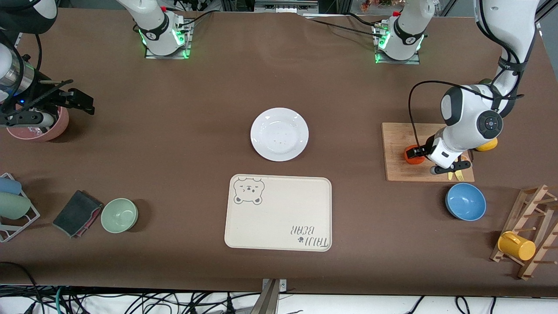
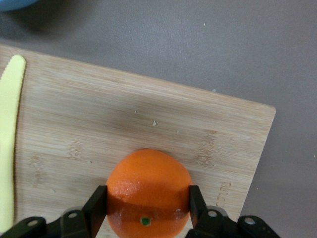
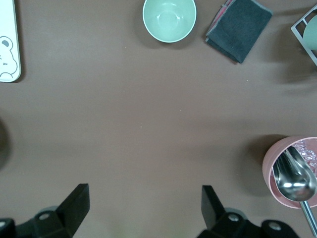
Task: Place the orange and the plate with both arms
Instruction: 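Carry the orange with the left gripper over the white plate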
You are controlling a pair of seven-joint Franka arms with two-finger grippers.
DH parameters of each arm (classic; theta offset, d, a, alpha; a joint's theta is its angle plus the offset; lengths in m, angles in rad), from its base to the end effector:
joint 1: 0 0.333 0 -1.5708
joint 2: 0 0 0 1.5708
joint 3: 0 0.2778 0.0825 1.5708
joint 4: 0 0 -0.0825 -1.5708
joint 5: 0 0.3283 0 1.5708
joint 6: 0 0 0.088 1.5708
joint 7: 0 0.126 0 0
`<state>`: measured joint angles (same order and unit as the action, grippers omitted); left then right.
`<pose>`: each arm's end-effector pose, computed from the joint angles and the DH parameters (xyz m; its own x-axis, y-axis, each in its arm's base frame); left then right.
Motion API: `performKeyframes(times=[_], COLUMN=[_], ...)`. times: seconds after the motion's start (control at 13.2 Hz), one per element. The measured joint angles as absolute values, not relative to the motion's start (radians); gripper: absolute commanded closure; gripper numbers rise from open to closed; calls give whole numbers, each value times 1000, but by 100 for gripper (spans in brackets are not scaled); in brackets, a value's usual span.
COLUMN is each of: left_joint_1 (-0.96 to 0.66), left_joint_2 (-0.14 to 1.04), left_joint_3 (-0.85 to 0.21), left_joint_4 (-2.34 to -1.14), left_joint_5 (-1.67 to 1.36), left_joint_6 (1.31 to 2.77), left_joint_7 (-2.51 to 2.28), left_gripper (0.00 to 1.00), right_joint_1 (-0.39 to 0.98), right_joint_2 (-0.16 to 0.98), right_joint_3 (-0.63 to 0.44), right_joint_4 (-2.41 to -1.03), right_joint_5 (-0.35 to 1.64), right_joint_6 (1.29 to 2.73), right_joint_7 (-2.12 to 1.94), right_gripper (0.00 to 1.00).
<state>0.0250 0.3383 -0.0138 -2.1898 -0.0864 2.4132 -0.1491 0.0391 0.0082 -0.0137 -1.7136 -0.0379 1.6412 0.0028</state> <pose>0.4995 0.0039 0.2115 0.9671 0.2227 -0.1233 0.2287 -0.9728 0.0363 0.4993 0.0082 0.5097 0.9964 0.0252 -0.0805 0.0283 -0.9989 0.0378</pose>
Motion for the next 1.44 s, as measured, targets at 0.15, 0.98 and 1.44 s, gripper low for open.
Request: performKeyframes(times=[0.15, 0.98, 1.44], left_joint_1=[25, -2, -212], left_joint_2=[338, 179, 269], left_joint_3=[-14, -455, -514], left_joint_4=[-2189, -2076, -2003], left_joint_5=[-86, -181, -131], left_joint_6=[2413, 2261, 2280], left_joint_7=[-149, -534, -895], left_gripper=[100, 100, 100], right_joint_1=[39, 39, 39], right_joint_2=[8, 8, 8], right_joint_3=[-14, -14, -14], right_joint_4=[-1714, -1714, -1714], right_joint_5=[-38, -38, -38], right_joint_6=[1641, 1641, 1641], right_joint_7=[3, 3, 3], right_gripper=[0, 0, 0])
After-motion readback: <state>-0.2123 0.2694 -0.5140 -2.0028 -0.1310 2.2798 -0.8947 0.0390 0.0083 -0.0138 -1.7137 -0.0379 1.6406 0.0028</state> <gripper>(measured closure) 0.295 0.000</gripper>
